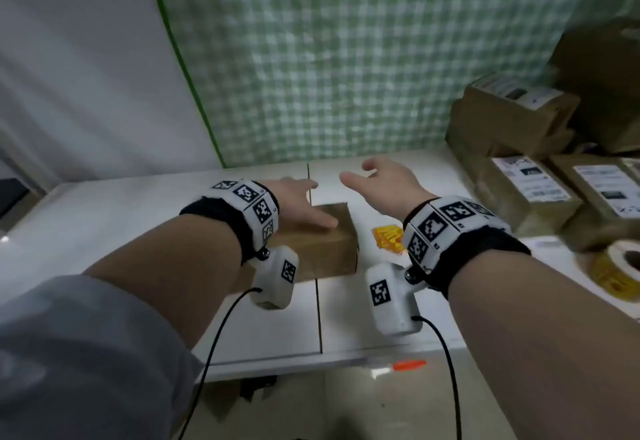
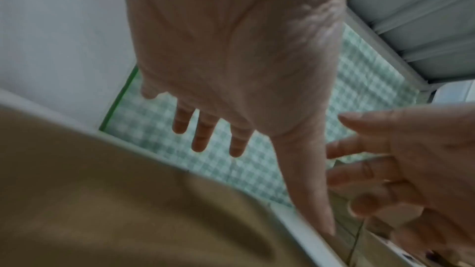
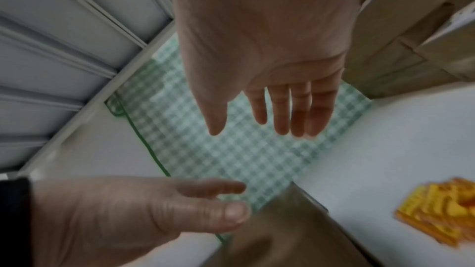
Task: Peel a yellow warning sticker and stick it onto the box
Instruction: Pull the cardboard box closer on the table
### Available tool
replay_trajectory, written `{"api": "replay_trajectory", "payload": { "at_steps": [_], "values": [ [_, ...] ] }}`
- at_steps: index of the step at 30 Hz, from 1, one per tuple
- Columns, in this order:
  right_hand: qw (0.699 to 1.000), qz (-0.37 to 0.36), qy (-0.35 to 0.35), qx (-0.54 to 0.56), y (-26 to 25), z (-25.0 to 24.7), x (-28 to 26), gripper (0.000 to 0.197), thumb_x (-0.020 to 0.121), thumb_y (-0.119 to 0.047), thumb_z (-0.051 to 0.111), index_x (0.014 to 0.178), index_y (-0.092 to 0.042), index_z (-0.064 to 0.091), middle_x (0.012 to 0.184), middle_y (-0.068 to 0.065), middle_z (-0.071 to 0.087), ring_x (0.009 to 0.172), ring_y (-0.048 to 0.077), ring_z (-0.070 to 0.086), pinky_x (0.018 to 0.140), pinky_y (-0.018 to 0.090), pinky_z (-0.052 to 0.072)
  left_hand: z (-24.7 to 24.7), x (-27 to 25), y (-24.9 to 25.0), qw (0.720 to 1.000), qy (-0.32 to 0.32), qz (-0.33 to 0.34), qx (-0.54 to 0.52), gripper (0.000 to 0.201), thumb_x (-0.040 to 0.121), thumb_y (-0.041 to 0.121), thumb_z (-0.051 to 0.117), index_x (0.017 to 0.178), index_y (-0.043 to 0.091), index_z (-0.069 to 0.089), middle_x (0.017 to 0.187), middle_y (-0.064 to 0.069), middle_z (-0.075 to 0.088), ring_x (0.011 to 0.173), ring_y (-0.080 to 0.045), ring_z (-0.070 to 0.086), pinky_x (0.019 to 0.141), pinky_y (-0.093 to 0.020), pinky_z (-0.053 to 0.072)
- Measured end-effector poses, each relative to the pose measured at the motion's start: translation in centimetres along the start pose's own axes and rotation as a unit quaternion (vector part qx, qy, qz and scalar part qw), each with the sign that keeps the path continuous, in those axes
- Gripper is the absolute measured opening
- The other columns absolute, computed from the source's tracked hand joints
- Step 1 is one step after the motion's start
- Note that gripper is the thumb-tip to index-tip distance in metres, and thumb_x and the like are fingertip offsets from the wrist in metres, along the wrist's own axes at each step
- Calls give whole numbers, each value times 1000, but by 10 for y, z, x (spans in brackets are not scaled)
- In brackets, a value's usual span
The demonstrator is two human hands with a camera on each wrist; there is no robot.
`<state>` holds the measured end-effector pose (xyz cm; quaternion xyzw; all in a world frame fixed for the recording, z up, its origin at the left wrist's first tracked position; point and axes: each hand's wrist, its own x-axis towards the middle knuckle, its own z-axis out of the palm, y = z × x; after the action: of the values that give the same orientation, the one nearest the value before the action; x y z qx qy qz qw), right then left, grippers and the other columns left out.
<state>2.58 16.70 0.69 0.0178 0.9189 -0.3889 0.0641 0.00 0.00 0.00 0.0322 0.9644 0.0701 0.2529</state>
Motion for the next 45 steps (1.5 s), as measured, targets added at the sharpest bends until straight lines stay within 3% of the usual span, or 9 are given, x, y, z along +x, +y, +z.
{"api": "replay_trajectory", "payload": {
  "at_steps": [6, 13, 18, 23, 28, 32, 35, 39, 45],
  "values": [
    [999, 3, -30, -24, 32, 43, -29, 72, 83, -50, 56, 143, -20, 33, 143, 7, 45, 123, 27, 50, 102, 41, 43, 37, -8, -26, 1000, 15, 4, 23, 112, 62, 68, 69, 149, 26, 15, 146, -5, 40, 127, -25, 45, 107, -42, 38],
    [996, 13, 29, -85, 32, 59, -85, 85, 73, -52, 64, 144, -22, 29, 138, 10, 47, 128, 30, 42, 102, 46, 42, 69, -50, -45, 989, 145, 21, 29, 100, 61, 50, 80, 143, 19, 31, 132, -12, 44, 118, -32, 49, 98, -47, 45],
    [981, 3, 29, -190, 12, 69, -119, 90, 72, -45, 73, 146, -26, 24, 142, 11, 37, 132, 33, 34, 103, 47, 39, 87, -75, -52, 982, 183, 45, 26, 76, 56, 46, 80, 121, 20, 50, 114, -4, 51, 106, -28, 53, 92, -56, 41],
    [971, -6, 22, -238, -3, 83, -133, 98, 71, -37, 75, 149, -28, 17, 147, 10, 31, 135, 32, 28, 104, 43, 35, 103, -84, -55, 973, 218, 67, 40, 76, 61, 42, 80, 127, 25, 47, 121, -4, 49, 115, -30, 49, 99, -64, 30],
    [965, -3, 25, -259, 2, 90, -122, 101, 69, -33, 78, 149, -29, 16, 148, 9, 28, 135, 32, 27, 105, 42, 34, 108, -80, -56, 970, 235, 67, 17, 76, 61, 34, 80, 128, 25, 47, 123, -3, 49, 118, -29, 46, 105, -66, 21],
    [972, -13, 47, -230, 11, 90, -96, 93, 72, -12, 68, 147, -33, 18, 150, 5, 24, 136, 28, 24, 102, 42, 38, 92, -66, -57, 973, 219, 68, -11, 74, 56, 31, 82, 124, 25, 51, 117, -1, 51, 113, -28, 50, 101, -61, 26],
    [977, -28, 95, -187, 14, 83, -67, 82, 75, -2, 56, 145, -31, 25, 145, 7, 33, 132, 28, 31, 98, 40, 40, 74, -48, -57, 975, 211, 64, -35, 80, 56, 30, 81, 129, 26, 48, 121, 0, 52, 117, -28, 49, 103, -62, 27],
    [979, -23, 148, -141, 25, 76, -37, 69, 79, -2, 51, 142, -26, 33, 137, 9, 45, 126, 29, 41, 98, 41, 43, 53, -22, -55, 978, 195, 52, -56, 92, 56, 30, 81, 138, 28, 40, 131, 2, 53, 122, -28, 48, 106, -61, 26],
    [983, 30, 148, -106, 52, 67, -13, 59, 80, -2, 47, 137, -19, 43, 131, 9, 54, 119, 26, 52, 90, 35, 48, 48, -5, -51, 983, 174, 35, -53, 72, 58, 26, 77, 126, 25, 52, 116, 2, 58, 110, -26, 53, 105, -62, 26]
  ]
}}
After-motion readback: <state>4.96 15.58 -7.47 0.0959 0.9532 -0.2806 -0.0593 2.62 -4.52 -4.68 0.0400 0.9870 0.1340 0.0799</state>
